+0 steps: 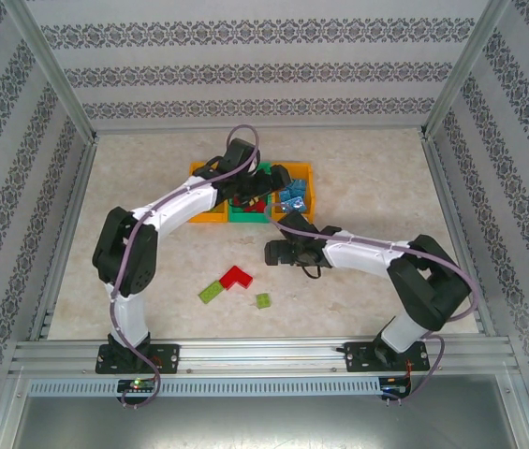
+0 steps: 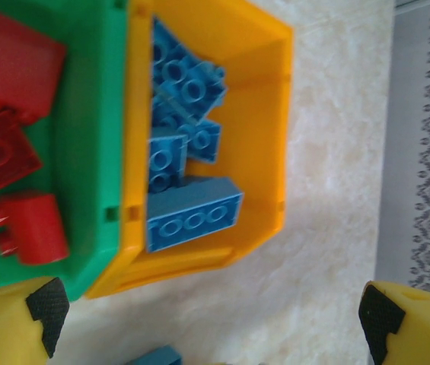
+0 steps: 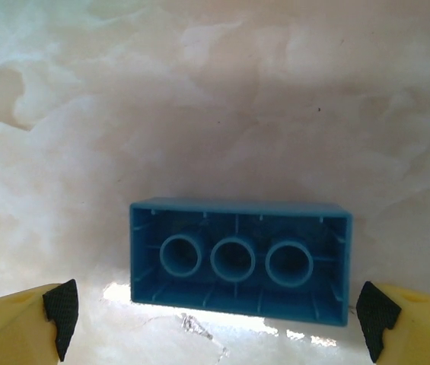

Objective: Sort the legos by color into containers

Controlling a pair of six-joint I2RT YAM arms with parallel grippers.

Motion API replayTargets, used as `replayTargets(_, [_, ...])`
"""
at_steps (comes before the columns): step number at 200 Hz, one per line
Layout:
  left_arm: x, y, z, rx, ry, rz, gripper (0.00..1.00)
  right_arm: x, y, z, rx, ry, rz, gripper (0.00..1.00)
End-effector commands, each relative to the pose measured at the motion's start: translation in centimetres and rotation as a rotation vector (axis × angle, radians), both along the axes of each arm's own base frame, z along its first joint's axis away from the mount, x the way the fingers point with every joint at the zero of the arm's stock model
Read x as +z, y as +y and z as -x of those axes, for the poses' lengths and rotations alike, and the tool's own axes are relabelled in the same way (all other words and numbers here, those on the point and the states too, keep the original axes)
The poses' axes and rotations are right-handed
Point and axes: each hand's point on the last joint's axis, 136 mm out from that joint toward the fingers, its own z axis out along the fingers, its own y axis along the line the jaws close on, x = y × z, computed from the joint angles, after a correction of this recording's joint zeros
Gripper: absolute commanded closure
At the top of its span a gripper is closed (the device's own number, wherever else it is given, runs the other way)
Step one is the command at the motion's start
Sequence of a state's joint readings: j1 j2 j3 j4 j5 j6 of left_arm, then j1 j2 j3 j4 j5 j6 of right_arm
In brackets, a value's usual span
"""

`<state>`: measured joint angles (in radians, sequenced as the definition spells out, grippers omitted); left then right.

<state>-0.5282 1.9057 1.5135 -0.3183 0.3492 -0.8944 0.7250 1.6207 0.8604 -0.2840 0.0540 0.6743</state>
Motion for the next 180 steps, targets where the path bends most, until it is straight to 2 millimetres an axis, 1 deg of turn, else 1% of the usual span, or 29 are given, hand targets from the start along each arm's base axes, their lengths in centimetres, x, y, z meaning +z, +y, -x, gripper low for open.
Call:
replayTargets(1, [1.7, 1.7, 0.0, 0.029, -0.069, -0.016, 0.01, -0.3, -0.2, -0.5, 0.013, -0.003, 0.080, 0.06])
replayTargets(39, [0.6, 3.6, 1.2, 0.066, -0.047, -0.039, 0.00, -0.8, -0.5, -0.7, 0.025, 0.003, 0.156, 0.13])
replayTargets(81, [-0.4, 4.6, 2.0, 0.088, -0.024, -0.055, 0.01, -0.6, -0.7, -0.8, 0.046, 0.000, 0.190, 0.32])
replayTargets(116, [-1.0, 5.2, 2.6, 0.098, -0.010, -0.066, 0.00, 0.3, -1.3, -0.8, 0.041, -0.021, 0.209, 0.41])
replayTargets(134, [-1.3, 5.7, 2.8, 0.101, -0.004, -0.078, 0.01, 1.6, -0.9, -1.2, 0.045, -0.045, 0.154, 0.41])
replayTargets(146, [-1.5, 6.1, 3.0, 0.102, -0.001, -0.091, 0.01, 3.0, -0.5, -1.9, 0.046, -0.067, 0.102, 0.41])
replayTargets(165, [-1.7, 6.8, 3.5, 0.104, -0.001, -0.118, 0.01, 5.6, -0.3, -3.7, 0.036, -0.112, 0.012, 0.40])
replayTargets(180, [-1.9, 7.3, 4.0, 0.099, -0.001, -0.148, 0.01, 7.6, -0.5, -5.6, 0.016, -0.148, -0.068, 0.40])
